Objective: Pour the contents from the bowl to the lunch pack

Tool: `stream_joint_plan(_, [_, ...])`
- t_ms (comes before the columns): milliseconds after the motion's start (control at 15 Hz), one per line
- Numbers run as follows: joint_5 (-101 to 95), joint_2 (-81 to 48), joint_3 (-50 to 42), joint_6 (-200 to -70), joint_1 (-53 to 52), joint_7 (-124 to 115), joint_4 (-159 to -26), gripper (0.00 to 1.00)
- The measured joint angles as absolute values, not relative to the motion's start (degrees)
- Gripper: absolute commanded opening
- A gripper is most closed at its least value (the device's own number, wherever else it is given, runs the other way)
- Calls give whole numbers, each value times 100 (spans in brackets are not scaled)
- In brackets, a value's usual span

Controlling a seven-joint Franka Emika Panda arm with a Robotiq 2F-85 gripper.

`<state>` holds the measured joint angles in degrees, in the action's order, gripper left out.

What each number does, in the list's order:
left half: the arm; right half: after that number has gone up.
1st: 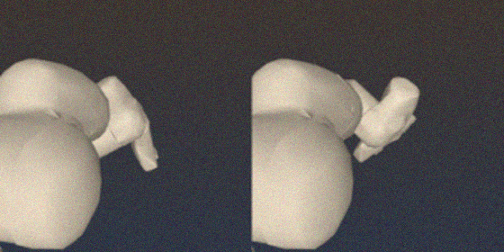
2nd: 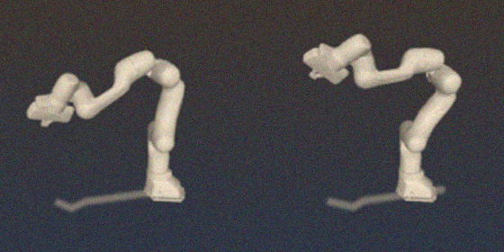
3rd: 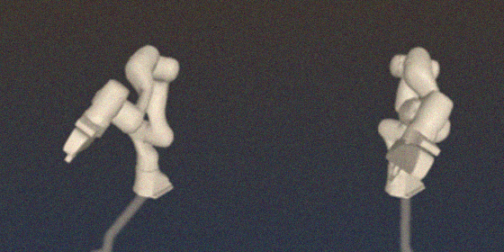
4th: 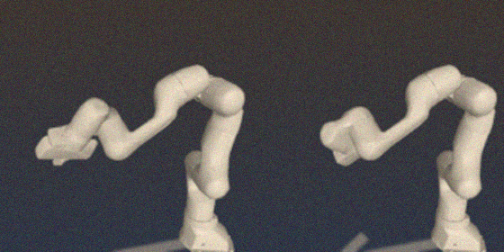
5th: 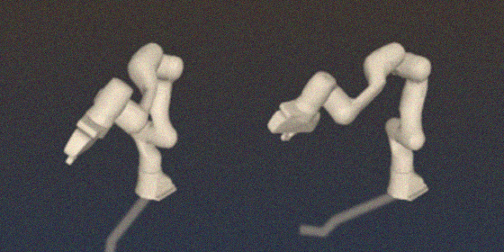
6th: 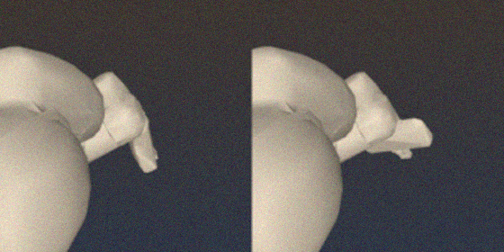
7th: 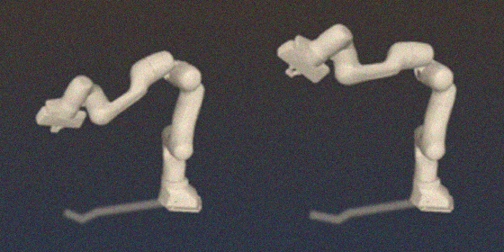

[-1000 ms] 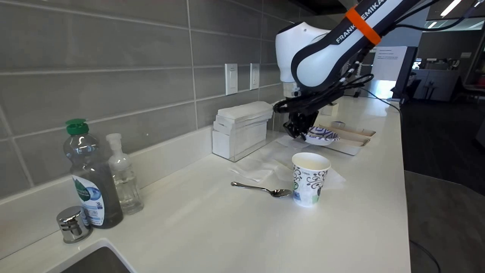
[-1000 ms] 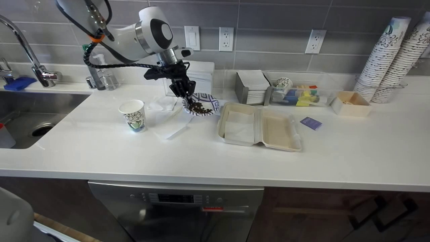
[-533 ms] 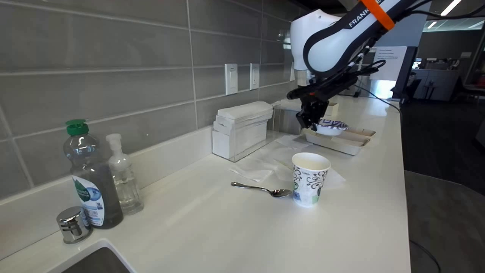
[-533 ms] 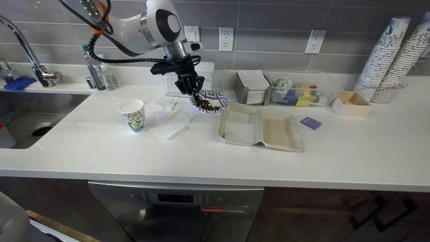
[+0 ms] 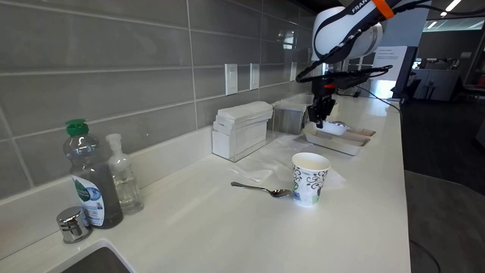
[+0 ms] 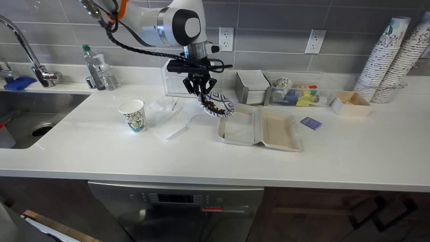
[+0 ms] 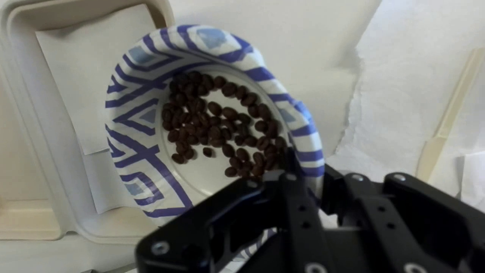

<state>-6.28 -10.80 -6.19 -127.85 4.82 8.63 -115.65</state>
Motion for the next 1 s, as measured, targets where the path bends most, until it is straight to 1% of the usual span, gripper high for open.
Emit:
stream_joint_plan(467, [900,-900,-608,-12735,971,2603,-11532,2])
stream_joint_plan(1000, [1952,-940,-623,-12307,1331,3570,-11343,2])
